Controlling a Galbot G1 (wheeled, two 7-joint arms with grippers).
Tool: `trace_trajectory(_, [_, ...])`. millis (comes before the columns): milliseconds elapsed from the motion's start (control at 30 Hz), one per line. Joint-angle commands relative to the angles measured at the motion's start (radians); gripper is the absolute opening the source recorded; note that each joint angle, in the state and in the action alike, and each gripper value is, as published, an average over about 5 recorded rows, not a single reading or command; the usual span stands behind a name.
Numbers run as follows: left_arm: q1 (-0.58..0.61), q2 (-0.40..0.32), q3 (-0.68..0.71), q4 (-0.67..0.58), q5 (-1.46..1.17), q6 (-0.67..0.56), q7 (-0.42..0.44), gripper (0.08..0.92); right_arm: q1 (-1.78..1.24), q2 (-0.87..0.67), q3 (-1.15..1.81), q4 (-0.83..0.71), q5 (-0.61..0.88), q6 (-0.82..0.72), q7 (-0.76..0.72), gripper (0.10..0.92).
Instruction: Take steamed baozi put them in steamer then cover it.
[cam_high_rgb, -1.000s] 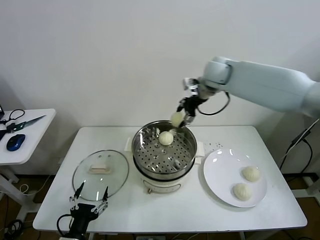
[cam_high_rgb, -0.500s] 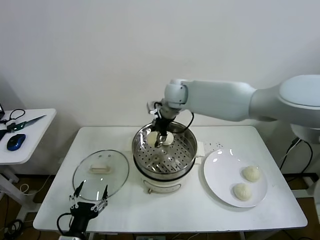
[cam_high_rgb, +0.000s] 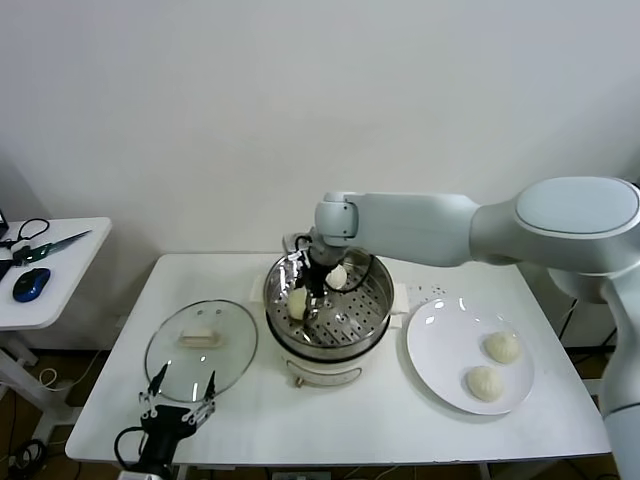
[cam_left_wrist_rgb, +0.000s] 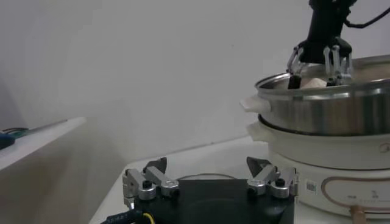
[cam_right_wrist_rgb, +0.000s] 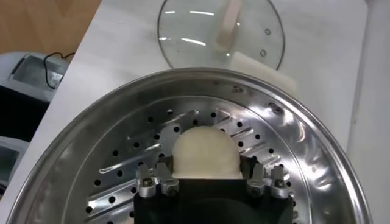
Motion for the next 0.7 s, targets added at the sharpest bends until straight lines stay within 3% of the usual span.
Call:
trace_trajectory(33, [-0.001, -0.001, 0.001, 0.002, 0.001, 0.001, 0.000, 0.823, -0.020, 0.008, 0.005, 0.001, -0.014, -0.003, 0.005, 0.802])
trace_trajectory(333, [-0.002, 0.000, 0.002, -0.004, 0.005, 0.005, -0.001, 0.823, 0.130, -0.149, 0.019, 0.092, -0.017, 0.033, -0.089, 0.823])
trace_trajectory(700, [-0.007, -0.004, 0.001, -0.008, 0.014, 0.011, -0.001, 0.823, 0.302, -0.524, -0.036, 0.314, -0.133, 0.112, -0.187, 0.823])
